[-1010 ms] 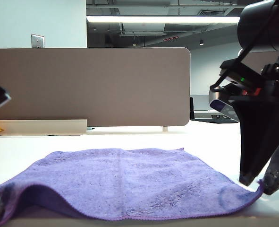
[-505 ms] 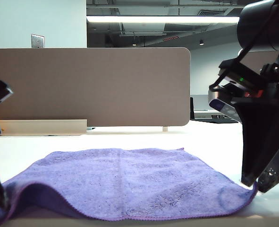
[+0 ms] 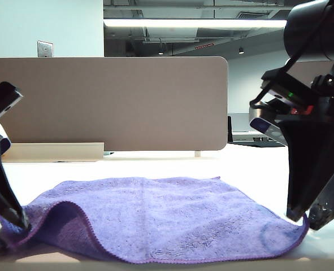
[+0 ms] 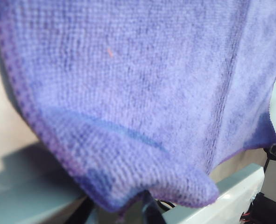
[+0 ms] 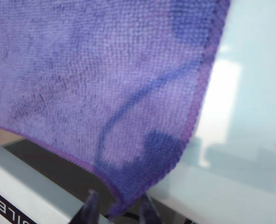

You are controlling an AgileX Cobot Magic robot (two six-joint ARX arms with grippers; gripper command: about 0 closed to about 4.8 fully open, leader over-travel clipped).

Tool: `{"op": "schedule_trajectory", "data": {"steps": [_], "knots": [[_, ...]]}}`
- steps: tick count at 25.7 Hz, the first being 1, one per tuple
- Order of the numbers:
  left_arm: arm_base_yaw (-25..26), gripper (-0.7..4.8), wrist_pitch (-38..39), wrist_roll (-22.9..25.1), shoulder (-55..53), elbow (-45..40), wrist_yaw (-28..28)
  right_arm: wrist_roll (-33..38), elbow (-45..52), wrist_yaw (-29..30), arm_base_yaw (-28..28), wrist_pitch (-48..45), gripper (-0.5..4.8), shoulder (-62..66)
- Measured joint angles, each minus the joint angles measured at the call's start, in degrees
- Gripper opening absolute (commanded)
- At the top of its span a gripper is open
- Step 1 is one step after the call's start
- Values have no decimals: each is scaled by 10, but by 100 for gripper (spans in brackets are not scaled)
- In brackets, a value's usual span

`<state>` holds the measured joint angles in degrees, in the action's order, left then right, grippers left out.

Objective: Fold the bottom of the cloth upward, then fold it vertically to form a square shape.

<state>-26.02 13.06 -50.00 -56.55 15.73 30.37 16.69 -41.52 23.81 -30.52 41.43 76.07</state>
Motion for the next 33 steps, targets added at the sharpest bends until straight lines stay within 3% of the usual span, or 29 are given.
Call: {"op": "schedule_trajectory", "data": {"steps": [2, 6, 8, 12, 27, 33], "knots": [[0, 50, 0, 0, 0, 0, -6, 2, 0, 0, 0, 0, 84, 0], [0, 46, 0, 0, 0, 0, -19, 2, 0, -2, 0, 0, 43, 0], [0, -7, 0, 0, 0, 0, -28, 4, 0, -10, 0, 0, 21, 0], [0, -6, 0, 0, 0, 0, -35, 7, 0, -12, 0, -4, -3, 2], [1, -6, -23, -25, 23, 56, -4, 7, -3, -11, 0, -8, -2, -3], [5, -6, -13, -35, 28, 91, -17, 10, -75, -11, 9, -19, -1, -14]]}}
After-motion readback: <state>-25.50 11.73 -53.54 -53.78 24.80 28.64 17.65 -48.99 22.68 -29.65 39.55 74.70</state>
